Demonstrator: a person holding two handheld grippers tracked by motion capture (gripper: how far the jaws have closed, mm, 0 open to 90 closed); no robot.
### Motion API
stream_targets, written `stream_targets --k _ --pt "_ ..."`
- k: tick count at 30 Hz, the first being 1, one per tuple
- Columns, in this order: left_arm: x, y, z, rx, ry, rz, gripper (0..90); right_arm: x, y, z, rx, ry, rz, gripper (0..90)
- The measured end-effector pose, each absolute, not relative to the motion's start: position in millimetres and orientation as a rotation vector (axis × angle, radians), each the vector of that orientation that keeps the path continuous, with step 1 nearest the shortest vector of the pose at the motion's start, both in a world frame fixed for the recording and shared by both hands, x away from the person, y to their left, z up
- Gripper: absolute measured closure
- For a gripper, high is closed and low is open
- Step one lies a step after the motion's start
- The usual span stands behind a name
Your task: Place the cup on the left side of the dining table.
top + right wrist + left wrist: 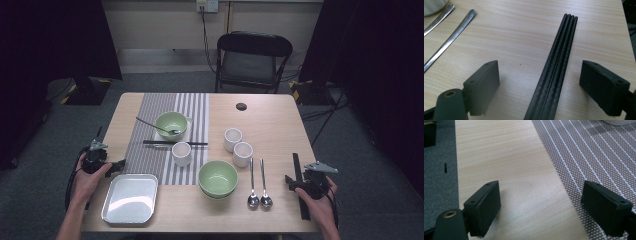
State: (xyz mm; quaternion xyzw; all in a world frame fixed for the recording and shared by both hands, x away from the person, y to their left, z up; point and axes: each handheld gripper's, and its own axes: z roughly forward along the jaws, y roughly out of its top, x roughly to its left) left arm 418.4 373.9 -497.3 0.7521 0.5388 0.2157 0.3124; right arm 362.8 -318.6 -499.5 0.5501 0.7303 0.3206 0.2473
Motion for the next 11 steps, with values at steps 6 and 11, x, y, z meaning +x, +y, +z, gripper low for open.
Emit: stream_targets --k 6,11 --pt "416.0 377.7 -502.8 1.955 1.373 0.593 12.5 362.8 -318.6 -499.5 1.500 1.991 0.874 15.4" --pt "416.5 377.9 -502.8 1.955 1.372 0.590 11.8 362.8 -318.6 -499.5 1.500 1.992 0.874 15.4"
